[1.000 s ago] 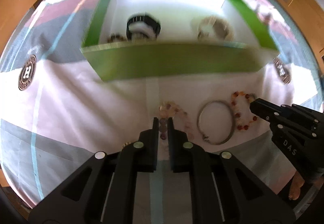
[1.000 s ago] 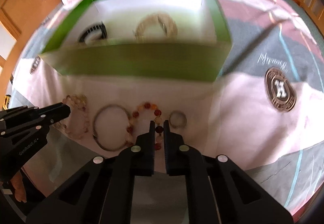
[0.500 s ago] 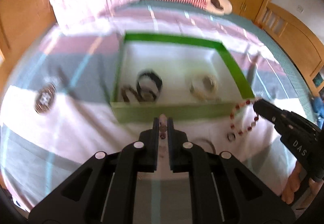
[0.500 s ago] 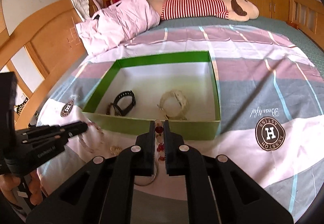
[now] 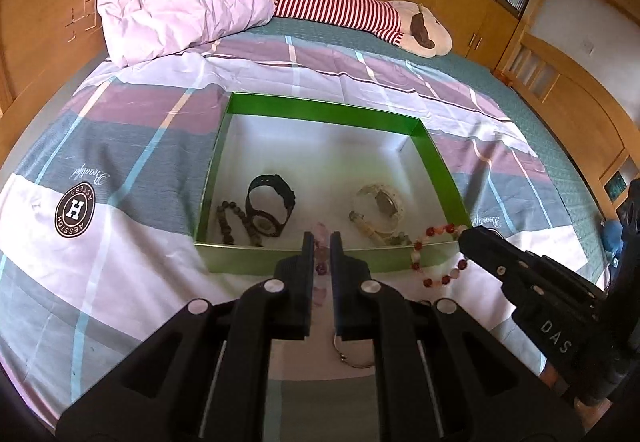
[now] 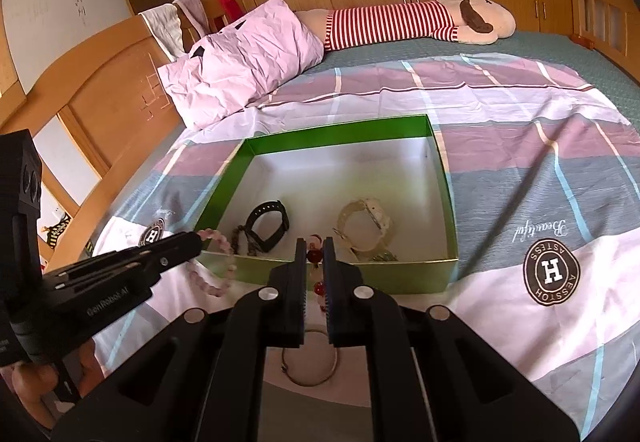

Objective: Organize jewelry
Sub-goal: 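Carry both bracelets over the green box and open both tools to drop them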

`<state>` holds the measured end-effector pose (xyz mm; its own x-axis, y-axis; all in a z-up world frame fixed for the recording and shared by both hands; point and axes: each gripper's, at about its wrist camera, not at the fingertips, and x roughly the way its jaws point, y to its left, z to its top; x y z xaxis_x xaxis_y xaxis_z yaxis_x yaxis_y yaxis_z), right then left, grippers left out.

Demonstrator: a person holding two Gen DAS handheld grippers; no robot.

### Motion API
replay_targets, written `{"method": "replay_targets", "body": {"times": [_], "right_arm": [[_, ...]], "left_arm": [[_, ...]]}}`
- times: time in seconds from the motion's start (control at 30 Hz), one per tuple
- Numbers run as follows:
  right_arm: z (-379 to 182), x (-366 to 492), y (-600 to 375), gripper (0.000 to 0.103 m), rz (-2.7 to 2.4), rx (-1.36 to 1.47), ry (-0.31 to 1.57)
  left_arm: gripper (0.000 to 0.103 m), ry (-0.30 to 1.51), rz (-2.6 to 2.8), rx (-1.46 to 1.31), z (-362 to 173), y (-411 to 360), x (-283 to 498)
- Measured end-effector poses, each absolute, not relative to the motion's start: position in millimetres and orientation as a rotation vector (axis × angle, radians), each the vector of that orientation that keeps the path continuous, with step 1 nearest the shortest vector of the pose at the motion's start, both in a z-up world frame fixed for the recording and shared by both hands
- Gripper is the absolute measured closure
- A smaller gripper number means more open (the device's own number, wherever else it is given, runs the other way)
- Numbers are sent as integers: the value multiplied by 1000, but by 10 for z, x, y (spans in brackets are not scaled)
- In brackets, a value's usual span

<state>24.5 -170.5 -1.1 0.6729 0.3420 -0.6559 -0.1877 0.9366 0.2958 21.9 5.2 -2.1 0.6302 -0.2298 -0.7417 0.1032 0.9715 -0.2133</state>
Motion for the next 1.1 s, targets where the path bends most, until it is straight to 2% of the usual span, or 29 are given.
{"method": "replay_targets", "body": {"times": [0.8,1.1], "right_arm": [[-52,292,-1552,96,322,190,793],[120,505,-1685,96,298,238,692]], "left_arm": [[95,882,-171,-161,-15,132,234],[95,815,-201,-143,233,51,601]]}}
